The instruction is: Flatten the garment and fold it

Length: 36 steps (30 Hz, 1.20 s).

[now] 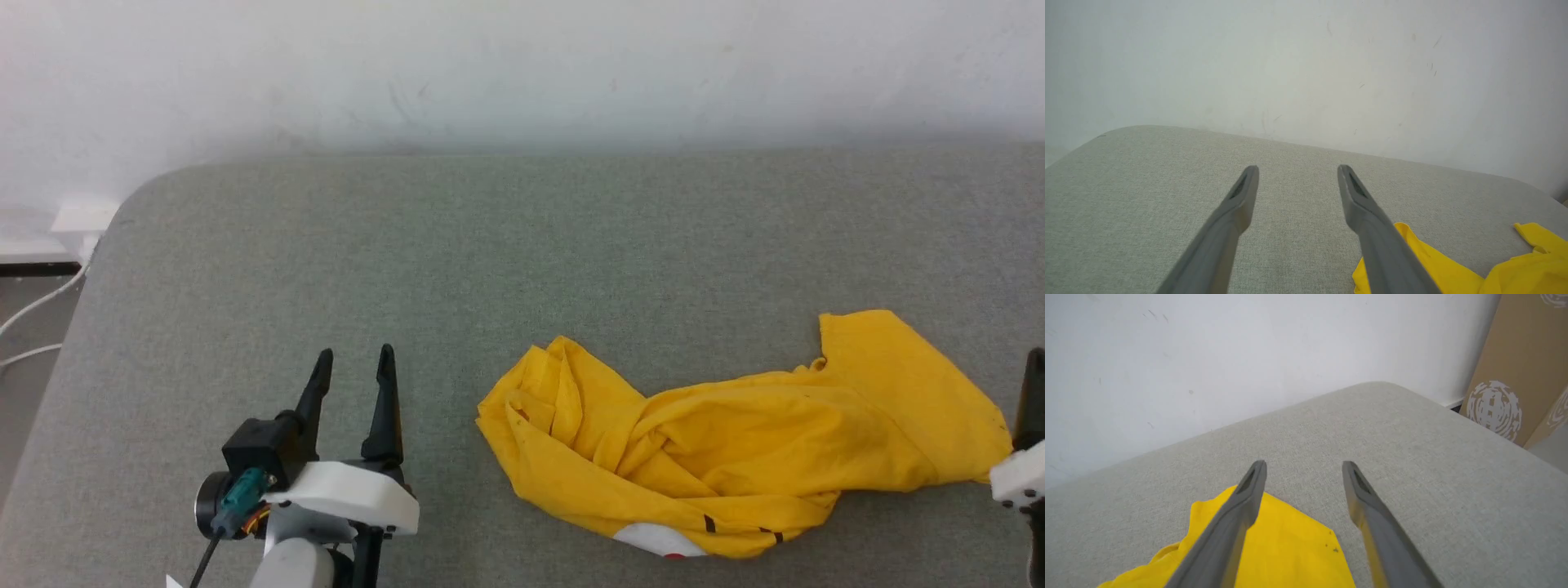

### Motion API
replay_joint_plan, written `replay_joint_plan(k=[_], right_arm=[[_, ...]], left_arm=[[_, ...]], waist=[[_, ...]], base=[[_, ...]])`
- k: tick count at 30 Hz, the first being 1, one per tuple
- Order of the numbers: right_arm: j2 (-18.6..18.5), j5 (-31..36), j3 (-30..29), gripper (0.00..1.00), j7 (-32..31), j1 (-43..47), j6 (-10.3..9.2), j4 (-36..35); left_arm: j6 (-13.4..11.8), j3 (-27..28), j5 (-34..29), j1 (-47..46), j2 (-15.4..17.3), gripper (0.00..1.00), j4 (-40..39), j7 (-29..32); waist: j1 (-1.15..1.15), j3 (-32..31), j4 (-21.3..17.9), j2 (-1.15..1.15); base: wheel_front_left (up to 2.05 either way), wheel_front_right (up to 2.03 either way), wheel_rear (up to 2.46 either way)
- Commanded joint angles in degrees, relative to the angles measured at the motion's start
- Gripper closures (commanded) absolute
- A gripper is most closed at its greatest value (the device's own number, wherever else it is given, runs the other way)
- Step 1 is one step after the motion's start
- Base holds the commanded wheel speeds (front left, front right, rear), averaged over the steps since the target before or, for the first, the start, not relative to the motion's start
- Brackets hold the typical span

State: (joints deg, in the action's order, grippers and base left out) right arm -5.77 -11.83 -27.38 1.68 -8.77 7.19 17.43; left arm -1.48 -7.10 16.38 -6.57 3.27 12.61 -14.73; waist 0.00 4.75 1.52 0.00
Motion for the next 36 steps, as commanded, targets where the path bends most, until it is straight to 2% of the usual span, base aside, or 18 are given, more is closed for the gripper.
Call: replay_joint_plan(k=[1, 7, 14, 20, 24, 29, 33, 36], right_arm=[[0.5, 0.7, 0.7, 0.00, 1.5, 0.1, 0.30, -1.2], [1.8, 2.8, 8.7, 0.00, 5.0, 4.5, 0.30, -9.3], [2.8, 4.4, 20.5, 0.00, 2.8, 13.4, 0.30, -20.6], [2.9, 3.0, 26.5, 0.00, 1.3, 18.4, 0.30, -26.8], [2.9, 2.2, 28.9, 0.00, 0.7, 20.2, 0.30, -29.3], [2.9, 1.8, 31.3, 0.00, 0.1, 20.6, 0.30, -30.8], [2.9, 1.4, 31.9, 0.00, -0.2, 19.7, 0.30, -31.0], [2.9, 1.2, 31.9, 0.00, 0.0, 18.8, 0.30, -31.0]], left_arm=[[0.4, 0.2, -0.7, -0.6, 0.0, 0.00, 0.1, -0.3], [0.5, -0.3, -1.4, 0.1, 0.4, 0.00, 0.8, -0.3], [0.7, -1.8, -2.1, -0.3, 0.7, 0.00, 1.4, 0.2], [1.9, -4.4, -3.1, -2.3, 0.8, 0.00, 1.9, 1.8], [4.8, -9.2, -4.4, -6.0, 0.7, 0.00, 3.7, 5.8], [8.2, -17.9, -5.2, -12.1, 0.5, 0.00, 8.7, 14.8], [8.9, -26.3, -3.3, -16.9, 0.7, 0.00, 13.1, 22.1], [8.9, -33.4, 0.4, -20.6, 2.0, 0.00, 15.9, 27.2]], waist=[[0.00, -0.7, -0.3, 0.00], [0.00, -2.7, -1.2, 0.00], [0.00, -4.3, -2.2, 0.00], [0.00, -4.6, -3.1, 0.00], [0.00, -3.9, -3.8, 0.00], [0.00, -2.6, -5.4, 0.00], [0.00, -1.3, -7.0, 0.00], [0.00, -0.4, -8.1, 0.00]], base=[[0.00, 0.00, 0.00], [0.00, 0.00, 0.00], [0.00, 0.00, 0.00], [0.00, 0.00, 0.00], [0.00, 0.00, 0.00], [0.00, 0.00, 0.00], [0.00, 0.00, 0.00], [0.00, 0.00, 0.00]])
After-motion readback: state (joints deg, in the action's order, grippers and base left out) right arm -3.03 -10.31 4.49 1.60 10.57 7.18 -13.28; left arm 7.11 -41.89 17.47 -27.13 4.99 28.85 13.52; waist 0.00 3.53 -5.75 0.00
